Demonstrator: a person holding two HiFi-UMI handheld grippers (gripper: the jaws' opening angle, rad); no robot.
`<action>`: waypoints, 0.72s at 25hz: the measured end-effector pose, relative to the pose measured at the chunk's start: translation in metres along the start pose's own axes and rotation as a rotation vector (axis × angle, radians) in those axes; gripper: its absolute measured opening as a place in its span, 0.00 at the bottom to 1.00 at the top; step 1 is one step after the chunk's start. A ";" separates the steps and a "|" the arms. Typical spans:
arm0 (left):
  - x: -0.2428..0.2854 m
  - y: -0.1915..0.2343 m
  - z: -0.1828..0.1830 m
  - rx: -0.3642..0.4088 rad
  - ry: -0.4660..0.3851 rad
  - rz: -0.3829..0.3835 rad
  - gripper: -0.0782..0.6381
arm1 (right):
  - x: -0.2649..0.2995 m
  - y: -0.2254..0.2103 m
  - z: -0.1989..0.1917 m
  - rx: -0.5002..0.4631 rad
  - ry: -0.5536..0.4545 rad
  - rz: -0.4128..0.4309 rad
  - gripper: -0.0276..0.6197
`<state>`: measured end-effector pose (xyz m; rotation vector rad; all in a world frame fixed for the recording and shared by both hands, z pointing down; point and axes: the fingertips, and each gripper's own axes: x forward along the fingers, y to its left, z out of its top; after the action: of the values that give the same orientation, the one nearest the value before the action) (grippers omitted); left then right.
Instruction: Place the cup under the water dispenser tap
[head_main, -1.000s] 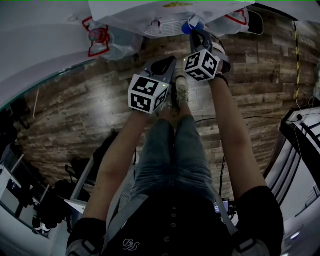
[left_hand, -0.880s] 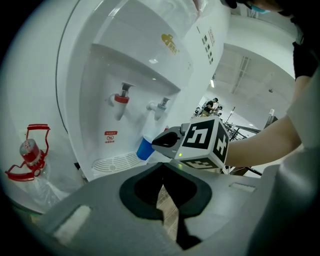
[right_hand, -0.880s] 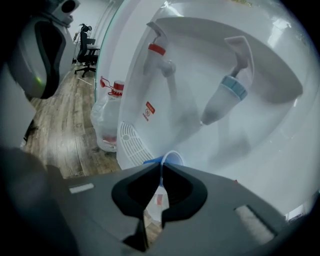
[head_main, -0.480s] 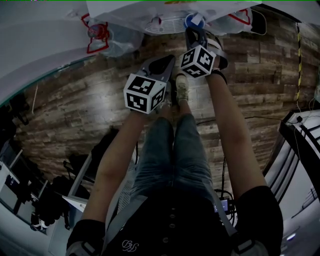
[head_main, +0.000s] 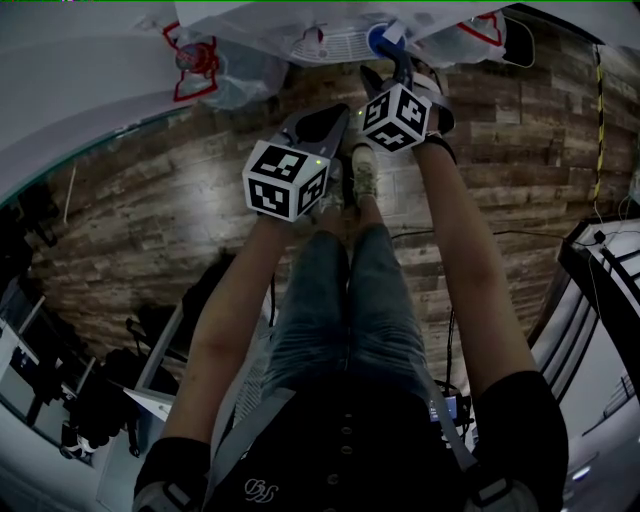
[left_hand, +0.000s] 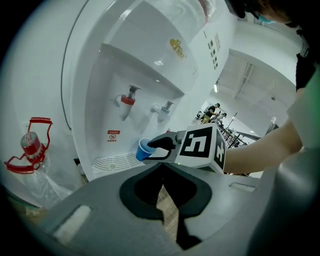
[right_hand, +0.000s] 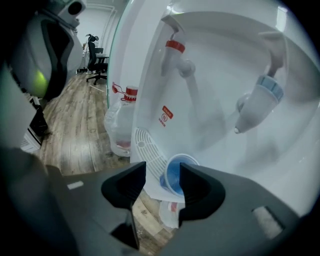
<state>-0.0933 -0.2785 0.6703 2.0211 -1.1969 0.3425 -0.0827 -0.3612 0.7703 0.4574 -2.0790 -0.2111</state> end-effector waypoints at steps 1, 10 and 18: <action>-0.001 0.000 0.000 0.001 -0.001 0.000 0.12 | -0.003 -0.002 0.001 0.014 -0.011 -0.006 0.34; -0.008 -0.013 0.014 0.032 -0.015 -0.013 0.12 | -0.043 -0.022 0.018 0.096 -0.081 -0.065 0.33; -0.029 -0.034 0.041 0.094 -0.044 -0.025 0.12 | -0.100 -0.027 0.046 0.173 -0.134 -0.049 0.32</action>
<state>-0.0858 -0.2800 0.6102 2.1324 -1.2007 0.3497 -0.0682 -0.3467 0.6588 0.6146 -2.2287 -0.0925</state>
